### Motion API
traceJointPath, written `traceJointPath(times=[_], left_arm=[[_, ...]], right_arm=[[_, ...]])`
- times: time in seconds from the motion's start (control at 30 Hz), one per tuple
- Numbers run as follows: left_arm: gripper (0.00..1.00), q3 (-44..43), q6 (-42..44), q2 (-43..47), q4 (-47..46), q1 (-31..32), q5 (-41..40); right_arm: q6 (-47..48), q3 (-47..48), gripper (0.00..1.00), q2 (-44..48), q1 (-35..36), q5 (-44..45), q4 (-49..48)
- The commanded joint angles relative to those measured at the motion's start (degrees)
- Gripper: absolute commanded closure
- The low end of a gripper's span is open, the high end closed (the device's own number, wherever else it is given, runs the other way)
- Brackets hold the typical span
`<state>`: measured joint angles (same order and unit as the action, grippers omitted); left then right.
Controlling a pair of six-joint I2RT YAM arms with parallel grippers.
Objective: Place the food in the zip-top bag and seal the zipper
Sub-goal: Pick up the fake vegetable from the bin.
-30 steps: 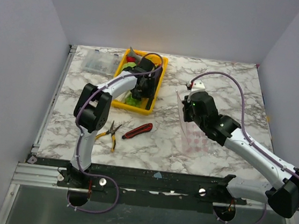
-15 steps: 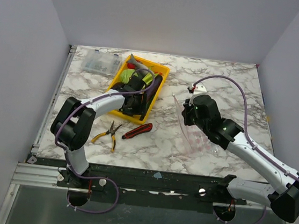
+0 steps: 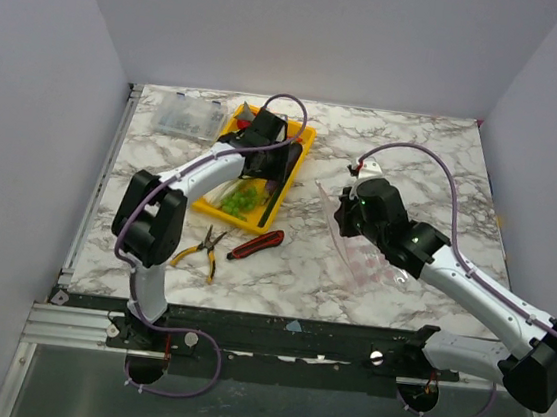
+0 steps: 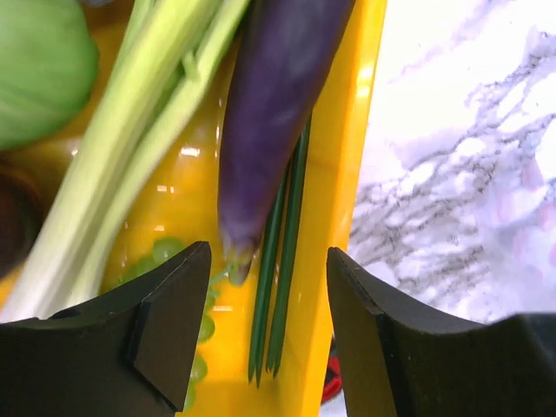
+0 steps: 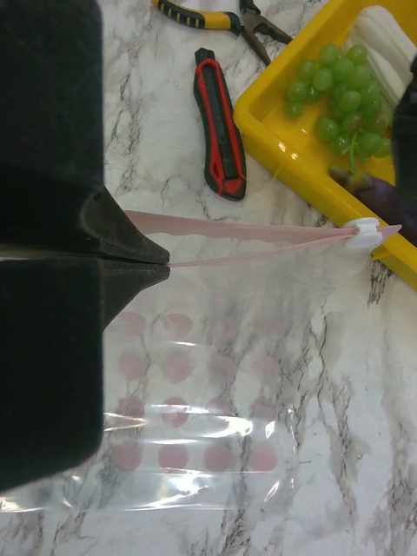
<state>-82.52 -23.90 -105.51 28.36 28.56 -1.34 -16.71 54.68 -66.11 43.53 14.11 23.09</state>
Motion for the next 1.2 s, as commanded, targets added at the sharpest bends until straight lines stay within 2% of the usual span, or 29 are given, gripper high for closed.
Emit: traceJointPath(times=[0.0,0.1,0.27,0.33,0.4,0.47,0.6,0.83,0.97,1.07,1.17], left_arm=[[0.40,-7.64,3.94,-8.11,4.08,-0.56,-3.19],[0.36,-12.38,3.95,-12.26,7.39,-0.64,-2.16],[0.35,-20.53,3.56,-19.09,15.23,-0.62,1.19],[0.36,-20.50,3.21,-20.05,15.54,-0.62,3.77],[0.41,-19.52,2.49,-19.82,15.50,-0.61,3.13],[0.54,-16.68,2.37,-17.84,13.14,-0.62,1.92],[0.72,-12.95,3.25,-12.70,10.58,-0.66,-1.47],[0.90,-14.61,5.61,-5.19,15.19,-0.73,-0.97],[0.96,-12.28,4.77,1.10,17.76,-0.70,5.70],[1.00,-7.34,3.61,7.99,19.09,-0.62,12.10],[1.00,-0.30,0.43,15.82,18.42,-0.49,23.31]], right_arm=[[-2.84,-1.32,1.00,0.53,0.05,-2.65,-2.08],[-3.24,-1.37,0.99,0.59,0.06,-2.49,-2.26],[-3.07,-1.33,0.99,0.51,0.05,-2.12,-2.28],[-2.93,-1.34,0.99,0.63,0.01,-1.77,-2.34],[-2.94,-1.46,0.99,0.88,0.06,-1.45,-2.25],[-3.14,-1.71,0.99,1.04,-0.01,-1.31,-2.26],[-3.82,-1.87,1.00,1.26,0.01,-1.30,-2.15],[-3.52,-2.60,0.99,0.95,0.04,3.49,-2.09],[-2.81,-1.99,0.99,0.38,0.01,5.54,-3.27],[-2.47,-0.77,0.99,-0.70,0.04,5.46,-4.06],[-2.46,0.10,0.99,-1.62,0.05,5.05,-5.00]])
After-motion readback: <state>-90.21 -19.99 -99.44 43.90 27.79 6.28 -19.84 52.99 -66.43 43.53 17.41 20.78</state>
